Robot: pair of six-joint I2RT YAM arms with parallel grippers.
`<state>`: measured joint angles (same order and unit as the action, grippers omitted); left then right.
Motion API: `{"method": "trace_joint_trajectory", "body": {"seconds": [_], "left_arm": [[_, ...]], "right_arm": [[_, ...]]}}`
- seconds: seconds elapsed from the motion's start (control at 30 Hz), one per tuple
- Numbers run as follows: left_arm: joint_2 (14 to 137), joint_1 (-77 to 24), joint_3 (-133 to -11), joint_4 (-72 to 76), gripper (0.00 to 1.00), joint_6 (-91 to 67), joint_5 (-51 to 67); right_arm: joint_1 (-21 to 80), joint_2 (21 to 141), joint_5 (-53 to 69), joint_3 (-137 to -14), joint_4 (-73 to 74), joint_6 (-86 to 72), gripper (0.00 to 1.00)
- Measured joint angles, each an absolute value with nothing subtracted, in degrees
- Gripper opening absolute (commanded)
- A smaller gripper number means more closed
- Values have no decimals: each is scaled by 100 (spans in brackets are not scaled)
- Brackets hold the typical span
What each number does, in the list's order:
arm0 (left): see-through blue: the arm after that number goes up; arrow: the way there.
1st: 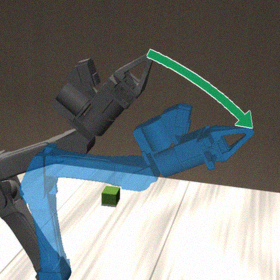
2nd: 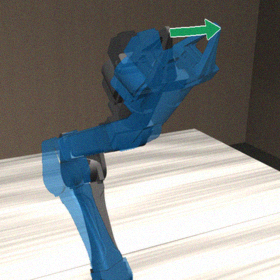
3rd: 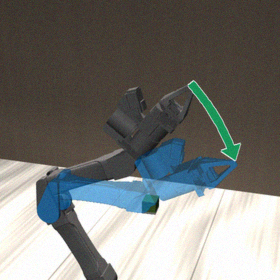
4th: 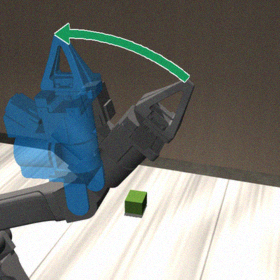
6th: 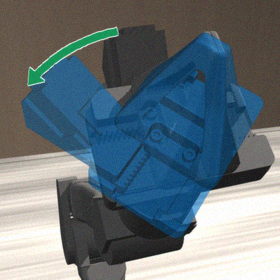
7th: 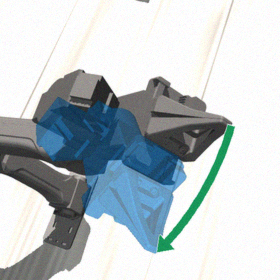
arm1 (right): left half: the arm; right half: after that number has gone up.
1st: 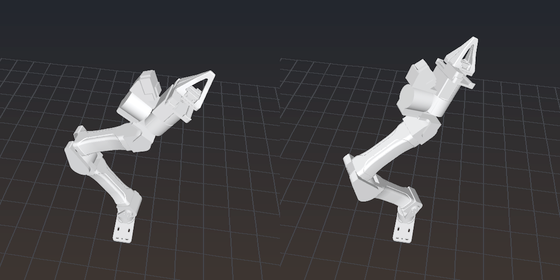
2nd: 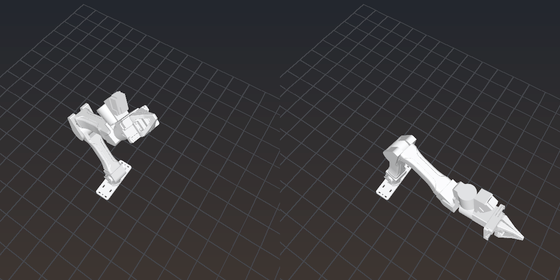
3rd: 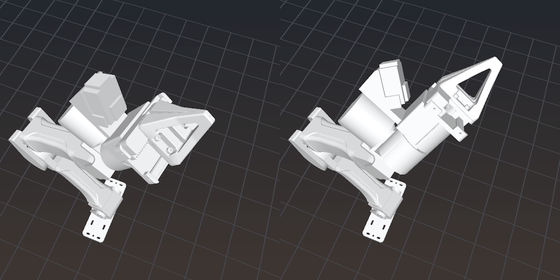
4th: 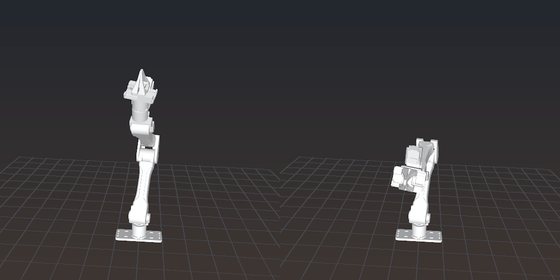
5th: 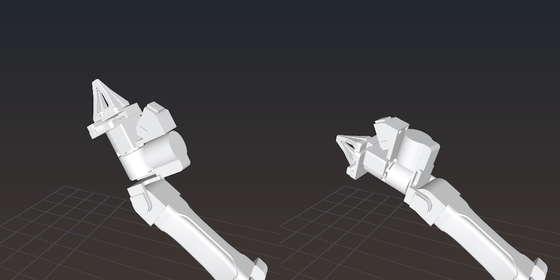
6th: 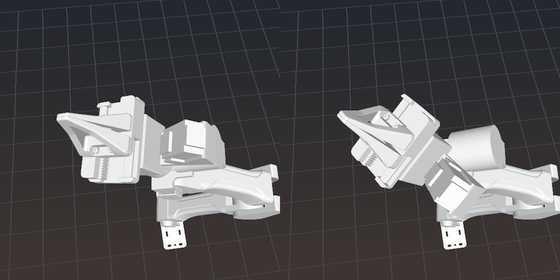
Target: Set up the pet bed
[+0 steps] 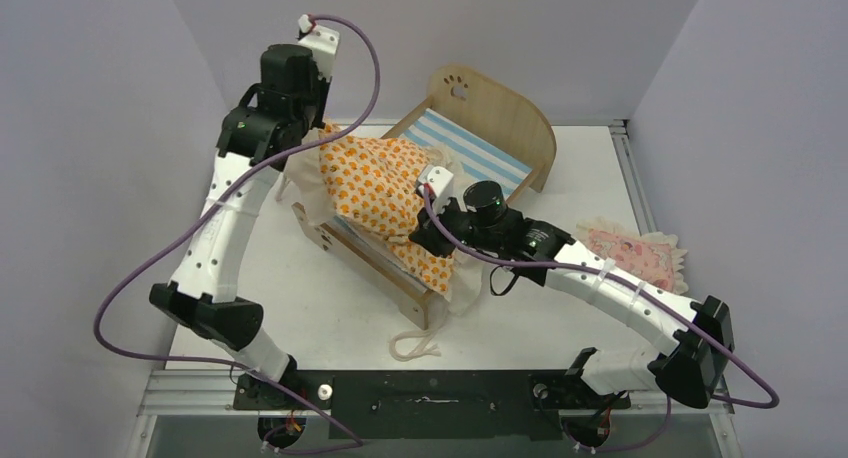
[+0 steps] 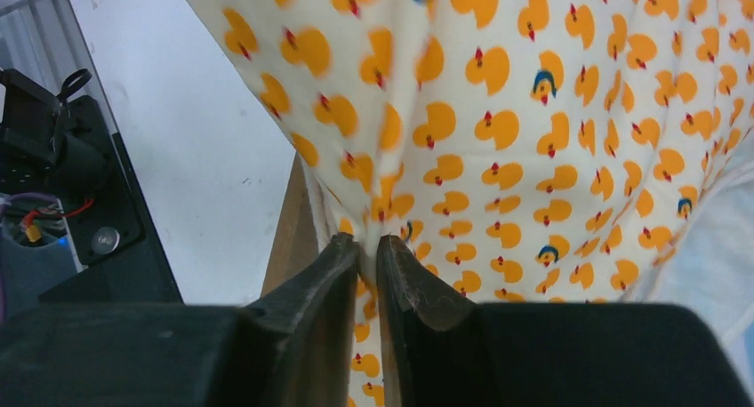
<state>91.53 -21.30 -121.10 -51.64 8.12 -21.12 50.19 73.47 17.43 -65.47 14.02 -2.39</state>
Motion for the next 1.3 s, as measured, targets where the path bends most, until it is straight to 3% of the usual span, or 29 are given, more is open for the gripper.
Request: {"method": "trace_joint_trajectory", "body": {"seconds": [0.1, 0.3, 0.53, 0.97, 1.2, 1.3], "left_arm": [[9605, -2058, -11732, -5015, 0, 845, -2351], [10127, -1756, -11002, -5111, 3, 633, -2886], [8783, -1669, -9172, -4759, 4, 91, -2679], [7850, -1678, -7994, -4128, 4, -491, -2064], [7765, -1678, -7669, -3988, 4, -620, -1831], [7714, -1678, -7533, -3972, 4, -657, -1778]], "right_arm": [[5035, 7400, 1765, -6423, 1509, -388, 40], [4762, 7518, 1551, -6766, 2182, -539, 61], [3282, 8169, 1332, -7876, 2401, -891, 72], [2705, 11295, 1258, -9247, 1391, -1483, 75], [2764, 11977, 698, -9290, 897, -1066, 76], [2812, 12007, 615, -9290, 676, -797, 70]]}}
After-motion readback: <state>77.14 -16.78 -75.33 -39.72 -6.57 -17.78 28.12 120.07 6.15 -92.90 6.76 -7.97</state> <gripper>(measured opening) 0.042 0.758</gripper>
